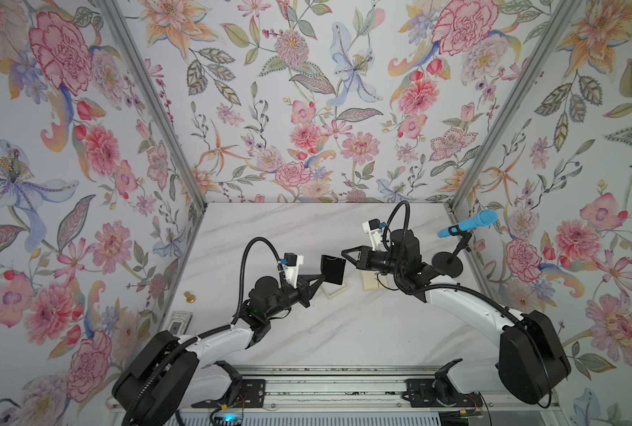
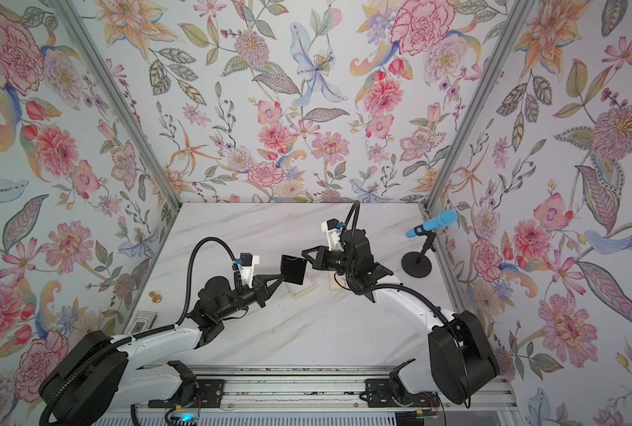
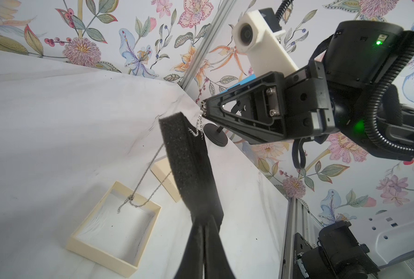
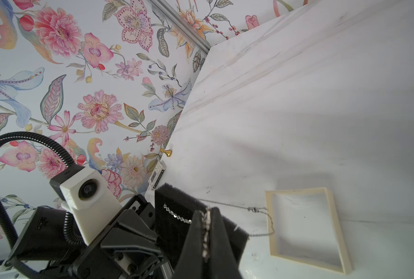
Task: Take the necklace out of the lift-off lid jewelry box
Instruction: Pick up the necklace from the inner lining.
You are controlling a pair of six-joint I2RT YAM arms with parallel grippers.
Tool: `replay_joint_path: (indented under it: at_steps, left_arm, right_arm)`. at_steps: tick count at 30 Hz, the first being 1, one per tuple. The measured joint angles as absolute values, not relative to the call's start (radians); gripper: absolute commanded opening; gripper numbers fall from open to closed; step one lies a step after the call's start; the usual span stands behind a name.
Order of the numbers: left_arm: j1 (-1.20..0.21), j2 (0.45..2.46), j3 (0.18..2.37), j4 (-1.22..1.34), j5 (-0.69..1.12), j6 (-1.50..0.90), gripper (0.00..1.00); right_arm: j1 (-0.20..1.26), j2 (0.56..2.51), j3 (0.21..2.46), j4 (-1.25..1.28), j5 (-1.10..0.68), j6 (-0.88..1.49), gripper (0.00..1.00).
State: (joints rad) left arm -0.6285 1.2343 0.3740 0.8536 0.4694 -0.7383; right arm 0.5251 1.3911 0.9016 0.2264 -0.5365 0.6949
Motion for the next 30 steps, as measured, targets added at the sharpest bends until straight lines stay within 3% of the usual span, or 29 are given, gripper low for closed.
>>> replay_joint_path:
  at_steps: [30]
  left_arm:
    - [-0.628,1.164,0.318,0.87,0.547,-0.721,0.0]
  right_arm:
    - [0.477,1.488,1.083,0.194,-0.48,0.672,0.0]
